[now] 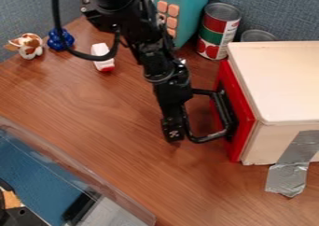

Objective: Closed the drawer

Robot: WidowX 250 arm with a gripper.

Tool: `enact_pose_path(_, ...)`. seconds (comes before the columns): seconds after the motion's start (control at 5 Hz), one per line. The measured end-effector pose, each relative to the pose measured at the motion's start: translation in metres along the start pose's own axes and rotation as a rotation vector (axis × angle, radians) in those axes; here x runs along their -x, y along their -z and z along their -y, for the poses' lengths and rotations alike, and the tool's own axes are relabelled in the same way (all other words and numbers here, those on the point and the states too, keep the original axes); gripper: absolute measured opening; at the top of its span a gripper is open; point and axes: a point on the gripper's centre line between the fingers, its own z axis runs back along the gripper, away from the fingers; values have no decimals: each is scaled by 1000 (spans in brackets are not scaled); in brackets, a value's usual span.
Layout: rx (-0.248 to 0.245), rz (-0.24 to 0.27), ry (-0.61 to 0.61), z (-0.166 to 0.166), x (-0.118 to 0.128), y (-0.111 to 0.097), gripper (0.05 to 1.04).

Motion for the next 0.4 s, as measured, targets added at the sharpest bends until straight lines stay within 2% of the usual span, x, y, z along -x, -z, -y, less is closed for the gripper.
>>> enact_pose_path(0.4, 11, 5, -15, -9, -13, 8, 999)
